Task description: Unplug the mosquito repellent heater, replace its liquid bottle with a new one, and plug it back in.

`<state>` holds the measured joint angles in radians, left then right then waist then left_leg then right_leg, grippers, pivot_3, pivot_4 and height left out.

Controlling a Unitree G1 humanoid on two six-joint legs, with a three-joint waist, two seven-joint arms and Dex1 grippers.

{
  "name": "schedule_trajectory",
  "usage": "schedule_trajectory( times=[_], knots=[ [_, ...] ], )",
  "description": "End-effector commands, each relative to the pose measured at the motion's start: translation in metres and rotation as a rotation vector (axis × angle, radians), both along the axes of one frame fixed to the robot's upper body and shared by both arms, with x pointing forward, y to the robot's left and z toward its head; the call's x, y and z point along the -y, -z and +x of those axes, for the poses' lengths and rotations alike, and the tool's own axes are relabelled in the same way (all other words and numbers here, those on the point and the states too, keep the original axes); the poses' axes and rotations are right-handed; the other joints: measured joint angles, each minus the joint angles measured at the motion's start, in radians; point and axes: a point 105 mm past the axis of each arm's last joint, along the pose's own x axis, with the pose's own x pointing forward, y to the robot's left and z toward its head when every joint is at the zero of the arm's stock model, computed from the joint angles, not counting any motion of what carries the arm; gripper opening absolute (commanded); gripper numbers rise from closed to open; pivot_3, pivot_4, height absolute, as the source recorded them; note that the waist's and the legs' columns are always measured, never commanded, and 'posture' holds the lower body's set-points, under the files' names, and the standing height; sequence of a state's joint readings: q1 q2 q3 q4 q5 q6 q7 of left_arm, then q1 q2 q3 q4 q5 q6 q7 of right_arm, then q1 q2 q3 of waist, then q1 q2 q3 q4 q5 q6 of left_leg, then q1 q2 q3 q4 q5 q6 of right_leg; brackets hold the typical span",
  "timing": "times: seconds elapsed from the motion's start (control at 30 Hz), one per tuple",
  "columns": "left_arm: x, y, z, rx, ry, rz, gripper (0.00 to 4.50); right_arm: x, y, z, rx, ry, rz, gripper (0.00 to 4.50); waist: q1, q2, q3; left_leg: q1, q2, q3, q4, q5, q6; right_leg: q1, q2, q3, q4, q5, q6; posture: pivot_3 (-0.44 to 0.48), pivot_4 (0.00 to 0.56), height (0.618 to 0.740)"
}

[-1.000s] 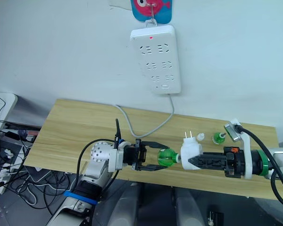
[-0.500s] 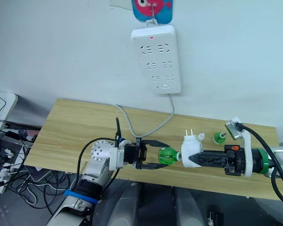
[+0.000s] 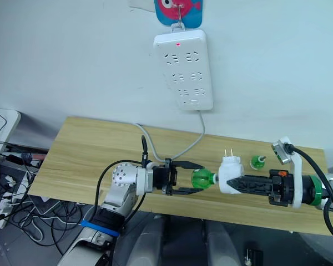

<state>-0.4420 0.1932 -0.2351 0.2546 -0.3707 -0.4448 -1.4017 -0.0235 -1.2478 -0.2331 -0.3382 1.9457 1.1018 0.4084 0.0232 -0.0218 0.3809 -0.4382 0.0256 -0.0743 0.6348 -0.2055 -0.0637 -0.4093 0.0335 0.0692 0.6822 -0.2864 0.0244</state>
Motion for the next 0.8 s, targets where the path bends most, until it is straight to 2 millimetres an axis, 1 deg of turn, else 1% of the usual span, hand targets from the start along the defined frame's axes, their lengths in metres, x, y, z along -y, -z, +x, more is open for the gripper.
schedule_trajectory(
  times=[0.03,0.43,0.53,0.8],
  knots=[
    [0.010,-0.016,-0.007,0.054,0.029,-0.070,2.24,-0.005,-0.004,-0.006,-0.006,-0.041,0.037,2.93,0.000,0.000,0.000,0.000,0.000,0.000,0.000,0.000,0.000,0.000,0.000,0.000,0.000,0.000,0.000,0.096,0.357,0.740],
    [0.007,-0.015,-0.010,0.060,0.044,-0.063,2.24,0.010,-0.014,-0.006,-0.027,-0.036,0.041,2.93,0.000,0.000,0.000,0.000,0.000,0.000,0.001,0.000,0.000,0.000,0.000,0.000,0.000,0.000,0.000,0.095,0.363,0.740],
    [0.007,-0.014,-0.010,0.057,0.044,-0.059,2.24,0.015,-0.018,-0.003,-0.028,-0.028,0.042,2.93,0.000,0.000,0.000,0.000,0.000,0.000,0.001,0.000,0.000,0.000,0.000,0.000,0.000,0.000,0.000,0.095,0.363,0.740],
    [0.006,-0.012,-0.011,0.052,0.047,-0.052,2.24,0.019,-0.024,0.001,-0.019,-0.020,0.054,2.93,0.000,0.000,0.000,0.000,0.000,0.000,0.002,0.000,0.000,0.000,0.000,0.000,0.000,0.000,0.000,0.091,0.366,0.740]
  ],
)
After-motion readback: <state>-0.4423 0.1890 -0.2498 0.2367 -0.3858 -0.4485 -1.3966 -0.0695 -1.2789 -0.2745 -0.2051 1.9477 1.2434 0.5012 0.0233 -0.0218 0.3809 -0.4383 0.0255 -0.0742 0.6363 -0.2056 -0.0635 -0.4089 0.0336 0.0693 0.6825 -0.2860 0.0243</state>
